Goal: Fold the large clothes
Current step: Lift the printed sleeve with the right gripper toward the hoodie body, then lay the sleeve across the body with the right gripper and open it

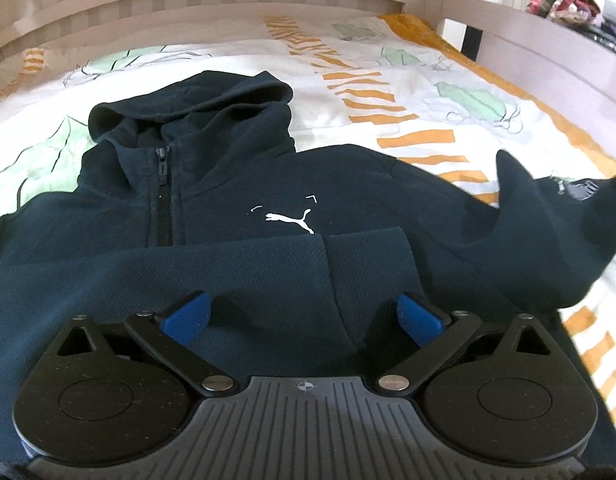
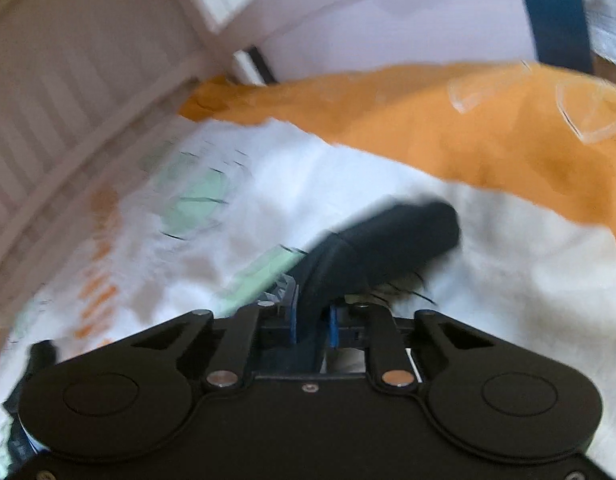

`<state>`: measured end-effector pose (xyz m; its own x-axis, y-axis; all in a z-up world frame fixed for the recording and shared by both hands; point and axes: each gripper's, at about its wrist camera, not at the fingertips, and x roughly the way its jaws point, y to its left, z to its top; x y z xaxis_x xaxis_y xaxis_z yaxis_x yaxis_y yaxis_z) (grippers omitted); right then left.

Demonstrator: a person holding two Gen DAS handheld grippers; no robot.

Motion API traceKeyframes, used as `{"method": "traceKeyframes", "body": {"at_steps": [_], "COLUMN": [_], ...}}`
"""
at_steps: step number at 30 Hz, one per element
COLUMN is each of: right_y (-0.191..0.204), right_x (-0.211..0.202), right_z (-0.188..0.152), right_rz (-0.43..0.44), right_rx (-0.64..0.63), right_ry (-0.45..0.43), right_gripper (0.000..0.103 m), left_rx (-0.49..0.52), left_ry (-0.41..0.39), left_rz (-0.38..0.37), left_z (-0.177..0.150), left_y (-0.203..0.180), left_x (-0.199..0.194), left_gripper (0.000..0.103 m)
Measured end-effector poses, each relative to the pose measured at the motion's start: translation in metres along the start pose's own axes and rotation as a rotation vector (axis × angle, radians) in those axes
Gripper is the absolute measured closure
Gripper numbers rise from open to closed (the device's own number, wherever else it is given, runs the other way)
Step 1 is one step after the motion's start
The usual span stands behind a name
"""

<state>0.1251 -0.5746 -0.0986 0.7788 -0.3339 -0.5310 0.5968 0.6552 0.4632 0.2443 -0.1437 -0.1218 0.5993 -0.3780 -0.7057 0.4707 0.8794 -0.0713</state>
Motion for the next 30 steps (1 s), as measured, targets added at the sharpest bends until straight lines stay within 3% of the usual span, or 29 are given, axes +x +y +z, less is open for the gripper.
{"method": "traceKeyframes", "body": {"at_steps": [6,13,21,26,30], "right_y": [0.066,0.179,0.304,0.348,0.357], "right_x": [-0.043,-0.094,-0.106,-0.093,-0.089], "right_z": [-0.002,-0.030,-0.133,-0.208,-0.256], "right_rz": [0.163,0.401,0.594,0.614,0.593], "right_rx": [-0.152,-0.365,-0.622,-0.758,-0.853], "right_ry": [-0.053,-0.057,0.085,0.217,0.285], "right_gripper": [0.086,0.087,0.087,0.088,0.088], "left_rx": [-0.054,-0.127,-0.286,-0.367,-0.436], "left_ry": [-0.033,-0.059,-0.084,-0.088,-0.093], "left_rz": [-0.027,-0.031,-0.002,0.037,0.048], "left_z": [-0.004,-0.007,-0.026,-0.044,-0.058], "left_y": [0.025,0.074,0.146,0.186,0.212], "left_x": [-0.032,-0.070,-0.104,-0.119,-0.129], "left_gripper": [0.002,0.002,0.002,0.002,0.002]}}
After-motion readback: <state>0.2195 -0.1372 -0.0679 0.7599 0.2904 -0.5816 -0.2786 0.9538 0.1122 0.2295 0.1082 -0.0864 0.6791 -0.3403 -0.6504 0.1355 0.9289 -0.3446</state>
